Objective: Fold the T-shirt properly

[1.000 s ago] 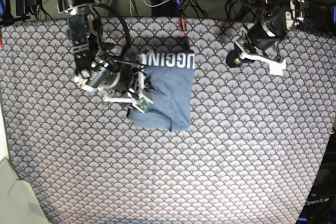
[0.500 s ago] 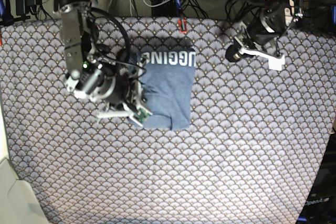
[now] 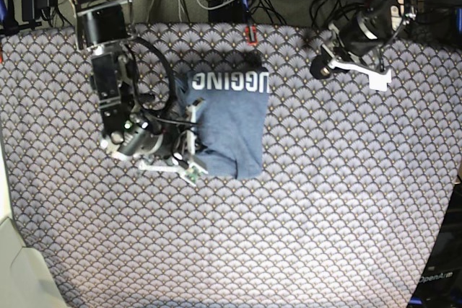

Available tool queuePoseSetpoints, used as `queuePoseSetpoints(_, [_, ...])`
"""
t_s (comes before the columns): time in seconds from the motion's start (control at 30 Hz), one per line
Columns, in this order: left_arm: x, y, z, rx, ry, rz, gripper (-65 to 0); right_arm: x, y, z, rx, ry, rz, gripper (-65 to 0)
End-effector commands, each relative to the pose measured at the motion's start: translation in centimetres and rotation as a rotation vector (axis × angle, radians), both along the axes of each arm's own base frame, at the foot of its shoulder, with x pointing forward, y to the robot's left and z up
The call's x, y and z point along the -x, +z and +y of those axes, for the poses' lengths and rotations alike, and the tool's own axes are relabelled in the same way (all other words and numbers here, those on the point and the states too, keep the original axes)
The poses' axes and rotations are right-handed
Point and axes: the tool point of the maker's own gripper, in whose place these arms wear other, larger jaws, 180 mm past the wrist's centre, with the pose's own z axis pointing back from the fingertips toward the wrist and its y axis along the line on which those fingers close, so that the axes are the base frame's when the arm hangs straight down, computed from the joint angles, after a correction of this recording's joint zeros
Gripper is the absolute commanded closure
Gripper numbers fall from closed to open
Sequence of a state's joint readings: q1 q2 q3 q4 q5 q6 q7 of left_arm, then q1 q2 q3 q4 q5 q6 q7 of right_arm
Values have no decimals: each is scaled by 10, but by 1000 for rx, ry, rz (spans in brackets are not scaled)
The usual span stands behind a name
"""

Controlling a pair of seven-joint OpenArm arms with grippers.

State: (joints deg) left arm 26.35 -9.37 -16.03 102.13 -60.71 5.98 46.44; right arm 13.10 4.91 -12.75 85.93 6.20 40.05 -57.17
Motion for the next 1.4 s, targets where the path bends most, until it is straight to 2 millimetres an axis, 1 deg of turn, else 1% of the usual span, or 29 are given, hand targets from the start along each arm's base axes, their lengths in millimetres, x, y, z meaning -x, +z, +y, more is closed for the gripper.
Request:
queuePoseSetpoints(0.0, [-1,6,0,6,-4,-20,-3,-13,19,-3,-4,2,-65,0])
queuePoseSetpoints(0.07, [1,6,0,6,-5,-18,-3,-15,32,-9,16,3,-104,0])
queuePoseSetpoints(0.13, [8,2,1,4,-4,1,-3,-14,49,-12,37,2,-150,0])
queuePoseSetpoints(0.17, [11,1,1,4,-4,7,-3,-13,58,-18,62,0,-173,0])
queuePoseSetpoints(0.23, [12,0,1,4,-4,12,-3,-6,71,-28,108,0,-207,0])
queuePoseSetpoints(0.3, [18,-3,1,4,-4,27,-3,4,86,-30,131,3,-247,0])
queuePoseSetpoints(0.37, [22,-5,1,4,-5,35,-3,19,91,-39,172,-2,-255,0])
queuePoseSetpoints(0.4, [22,-3,2,-4,-10,31,-3,27,87,-44,187,-9,-238,0])
queuePoseSetpoints(0.43, [27,-3,3,-14,-20,39,-3,35,78,-51,204,-23,-203,0])
queuePoseSetpoints(0.47, [31,-4,4,-25,-29,45,-3,40,72,-60,215,-48,-174,0])
queuePoseSetpoints(0.57, [45,2,7,-101,-65,45,-3,65,48,-90,230,-141,-80,0])
queuePoseSetpoints(0.67, [59,5,4,-167,-106,55,-3,89,32,-125,274,-210,-12,0])
queuePoseSetpoints(0.77, [78,0,-5,-198,-158,88,-3,113,19,-147,303,-234,37,0])
queuePoseSetpoints(0.87, [101,-9,-18,-221,-222,138,-3,142,6,-158,281,-236,61,0])
queuePoseSetpoints(0.97, [124,-18,-28,-259,-281,180,-3,167,0,-169,251,-258,66,0])
queuePoseSetpoints(1.1, [148,-24,-44,-338,-342,153,-3,199,-5,-193,249,-325,96,0])
queuePoseSetpoints(1.2, [166,-26,-52,-404,-392,129,-3,226,-12,-201,265,-337,153,0])
queuePoseSetpoints(1.27, [176,-32,-52,-439,-428,145,-3,240,-16,-202,273,-336,188,0])
queuePoseSetpoints(1.37, [196,-51,-48,-466,-463,211,-3,263,-26,-203,278,-336,257,0])
